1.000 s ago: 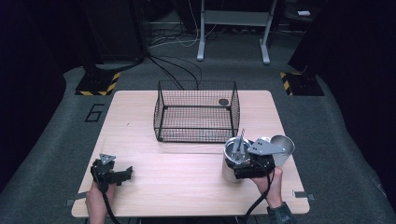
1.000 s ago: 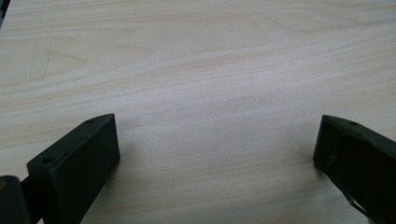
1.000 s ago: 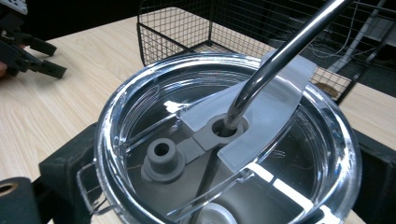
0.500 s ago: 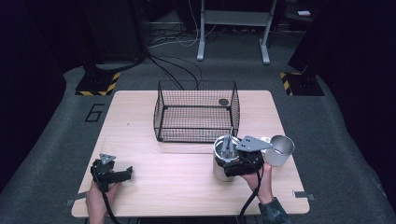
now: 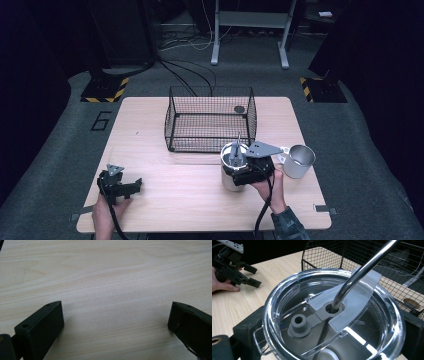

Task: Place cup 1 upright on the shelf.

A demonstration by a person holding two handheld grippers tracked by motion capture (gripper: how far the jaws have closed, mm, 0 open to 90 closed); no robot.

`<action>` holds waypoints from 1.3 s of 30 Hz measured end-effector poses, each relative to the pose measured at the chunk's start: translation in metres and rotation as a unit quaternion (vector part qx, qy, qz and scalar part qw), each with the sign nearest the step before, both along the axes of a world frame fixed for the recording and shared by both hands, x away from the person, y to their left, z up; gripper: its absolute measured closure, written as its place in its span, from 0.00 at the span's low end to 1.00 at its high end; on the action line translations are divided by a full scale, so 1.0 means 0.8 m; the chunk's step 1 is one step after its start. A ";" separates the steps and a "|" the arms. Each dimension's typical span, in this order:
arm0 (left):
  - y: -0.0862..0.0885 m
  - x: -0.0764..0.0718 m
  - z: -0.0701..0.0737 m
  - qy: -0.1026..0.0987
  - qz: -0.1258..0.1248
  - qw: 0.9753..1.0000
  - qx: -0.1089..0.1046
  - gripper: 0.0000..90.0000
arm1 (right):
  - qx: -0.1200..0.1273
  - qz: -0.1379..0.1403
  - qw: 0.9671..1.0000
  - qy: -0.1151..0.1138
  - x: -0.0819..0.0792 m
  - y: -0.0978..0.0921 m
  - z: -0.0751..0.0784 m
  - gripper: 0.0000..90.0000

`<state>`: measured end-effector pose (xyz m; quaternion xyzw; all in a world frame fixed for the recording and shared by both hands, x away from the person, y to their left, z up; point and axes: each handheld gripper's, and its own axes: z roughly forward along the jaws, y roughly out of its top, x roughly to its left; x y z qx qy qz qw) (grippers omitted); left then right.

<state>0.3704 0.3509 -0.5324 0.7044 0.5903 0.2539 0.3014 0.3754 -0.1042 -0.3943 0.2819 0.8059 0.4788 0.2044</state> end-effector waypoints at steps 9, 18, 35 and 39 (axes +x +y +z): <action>0.000 0.000 0.000 0.002 0.001 1.000 -0.001 0.00 | 0.002 0.011 1.000 -0.001 0.010 0.012 0.008 0.04; -0.001 0.000 0.000 0.001 0.002 1.000 -0.001 0.01 | 0.012 0.020 1.000 -0.001 0.021 0.023 0.018 0.04; -0.001 0.000 0.000 0.001 0.002 1.000 -0.001 0.01 | 0.016 0.038 0.999 -0.009 0.037 0.044 0.038 0.04; 0.000 0.000 0.000 0.001 0.000 1.000 0.001 0.00 | 0.018 0.043 0.999 -0.008 0.040 0.049 0.041 0.04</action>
